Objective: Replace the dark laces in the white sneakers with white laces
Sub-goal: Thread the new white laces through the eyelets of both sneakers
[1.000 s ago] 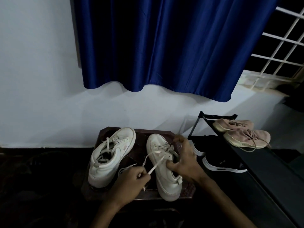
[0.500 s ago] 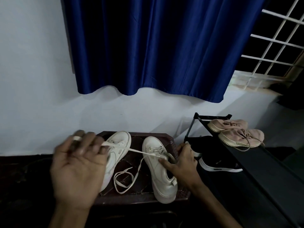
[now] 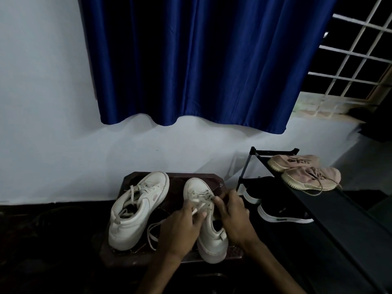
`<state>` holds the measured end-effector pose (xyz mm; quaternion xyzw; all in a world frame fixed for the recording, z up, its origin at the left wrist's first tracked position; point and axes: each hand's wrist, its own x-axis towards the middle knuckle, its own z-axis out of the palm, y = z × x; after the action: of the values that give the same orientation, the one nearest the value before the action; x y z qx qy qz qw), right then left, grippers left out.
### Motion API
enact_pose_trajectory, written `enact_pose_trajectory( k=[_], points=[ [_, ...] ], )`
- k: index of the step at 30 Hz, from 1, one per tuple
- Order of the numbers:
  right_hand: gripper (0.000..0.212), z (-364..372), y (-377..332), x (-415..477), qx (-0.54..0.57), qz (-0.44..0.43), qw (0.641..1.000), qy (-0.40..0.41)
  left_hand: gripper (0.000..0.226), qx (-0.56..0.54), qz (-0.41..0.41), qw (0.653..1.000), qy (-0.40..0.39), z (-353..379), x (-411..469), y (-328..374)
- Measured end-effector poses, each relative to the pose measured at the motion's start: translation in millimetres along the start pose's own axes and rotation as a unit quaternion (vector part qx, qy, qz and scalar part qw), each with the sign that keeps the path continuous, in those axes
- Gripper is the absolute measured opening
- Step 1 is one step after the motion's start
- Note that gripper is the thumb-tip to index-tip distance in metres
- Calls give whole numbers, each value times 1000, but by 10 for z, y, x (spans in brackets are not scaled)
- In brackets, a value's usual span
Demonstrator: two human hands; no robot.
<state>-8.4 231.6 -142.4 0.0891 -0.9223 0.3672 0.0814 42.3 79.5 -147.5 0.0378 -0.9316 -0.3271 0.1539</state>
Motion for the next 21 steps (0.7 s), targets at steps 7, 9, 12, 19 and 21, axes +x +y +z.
enact_pose_trajectory(
  k=[7, 9, 12, 19, 21],
  points=[
    [20, -71, -102, 119, -150, -89, 984, -24, 15, 66, 61, 996, 7, 319, -245, -308],
    [12, -81, -212, 197, -113, -120, 986, -26, 25, 88, 91, 991, 37, 464, -362, -388],
    [7, -3, -456, 357, -113, -214, 970, -18, 33, 129, 115, 981, 85, 593, -483, -422],
    [13, 615, -939, 480, -330, -290, 857, -270, 37, 175, 165, 954, 178, 815, -589, -523],
    [21, 738, -959, 446, -383, -287, 827, -294, 35, 179, 165, 951, 193, 814, -570, -512]
  ],
)
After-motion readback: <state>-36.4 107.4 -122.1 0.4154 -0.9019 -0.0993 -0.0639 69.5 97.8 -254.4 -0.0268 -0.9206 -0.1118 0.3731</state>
